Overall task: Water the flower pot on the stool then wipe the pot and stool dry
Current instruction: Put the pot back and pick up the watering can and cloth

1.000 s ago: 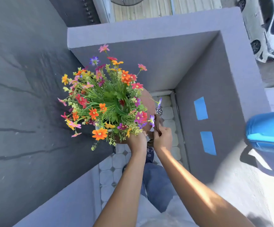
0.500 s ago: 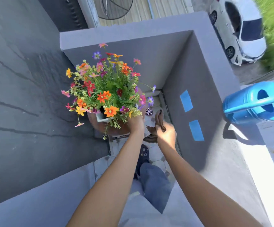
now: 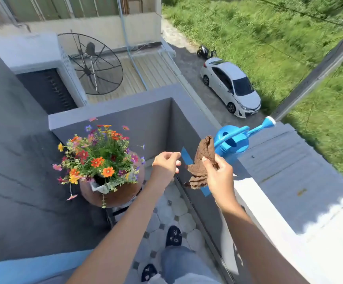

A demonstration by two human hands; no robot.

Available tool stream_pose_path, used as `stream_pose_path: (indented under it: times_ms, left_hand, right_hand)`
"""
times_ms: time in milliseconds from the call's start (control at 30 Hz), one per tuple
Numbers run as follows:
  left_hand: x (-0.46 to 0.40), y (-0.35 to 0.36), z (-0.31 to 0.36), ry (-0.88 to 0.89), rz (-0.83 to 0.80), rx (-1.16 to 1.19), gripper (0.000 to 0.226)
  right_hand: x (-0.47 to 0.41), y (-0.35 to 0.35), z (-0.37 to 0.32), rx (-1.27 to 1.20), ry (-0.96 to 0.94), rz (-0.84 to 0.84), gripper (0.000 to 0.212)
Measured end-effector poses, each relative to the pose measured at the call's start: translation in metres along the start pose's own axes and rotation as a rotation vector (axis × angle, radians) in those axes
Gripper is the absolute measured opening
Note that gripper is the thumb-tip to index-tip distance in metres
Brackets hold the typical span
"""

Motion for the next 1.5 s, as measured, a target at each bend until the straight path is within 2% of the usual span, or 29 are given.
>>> stream_pose_path:
  times_ms: [100, 200, 333, 467, 567, 700, 767, 833, 967, 1067, 1333, 1500]
  left_hand:
    - [0.006, 0.041, 0.027, 0.097, -0.12, 0.056, 0.013]
    - [-0.004, 0.08, 0.039, 0.098, -0.181, 0.117, 0.014]
    - [-0.033, 0.153, 0.043, -0.024, -0.249, 0.173, 0.016]
    - [-0.07, 0.215, 0.027, -0.116, -0.242, 0.223, 0.026]
    - [-0.096, 0.248, 0.024, -0.158, -0.175, 0.368, 0.037]
    - [-0.126, 0.274, 0.029, -0.208, -0.152, 0.686, 0.035]
    - [-0.136, 0.28, 0.032, -0.203, -0.112, 0.764, 0.038]
    - [-0.142, 0.283, 0.035, -0.194, -0.061, 0.743, 0.037]
    - [-0.135, 0.275, 0.035, -0.172, 0.014, 0.5, 0.036]
    - [-0.129, 0.257, 0.034, -0.135, 0.031, 0.423, 0.035]
    - [-0.126, 0.163, 0.015, -0.059, 0.062, 0.241, 0.041]
    - [-0.131, 0.099, -0.014, -0.112, 0.089, 0.121, 0.04]
  right_hand:
    - [-0.004, -0.053, -0.021, -0.065, -0.024, 0.131, 0.015]
    - [-0.015, -0.092, -0.022, -0.084, -0.011, 0.228, 0.013]
    - [-0.03, -0.139, -0.005, -0.035, 0.04, 0.326, 0.013]
    - [-0.048, -0.173, 0.015, -0.066, 0.096, 0.407, 0.014]
    - [-0.062, -0.192, 0.029, -0.055, 0.109, 0.395, 0.013]
    - [-0.082, -0.206, 0.041, -0.034, 0.079, 0.282, 0.012]
    - [-0.09, -0.208, 0.042, -0.049, 0.065, 0.246, 0.012]
    - [-0.097, -0.21, 0.042, -0.076, 0.051, 0.221, 0.012]
    - [-0.11, -0.213, 0.032, -0.108, 0.038, 0.158, 0.014]
    - [-0.114, -0.21, 0.022, -0.11, 0.015, 0.115, 0.012]
    - [-0.11, -0.171, 0.0, -0.204, 0.03, -0.064, 0.024]
    - [-0.105, -0.13, 0.004, -0.196, 0.094, -0.149, 0.021]
Point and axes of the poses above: each hand's wrist, its own x-axis away from the middle knuckle, its own y-axis out of the palm, z = x × y, the point moved 1 cm from there along -x, towards the middle knuckle, and after that the axes turned 9 degrees about -z, right-handed, at the moved point
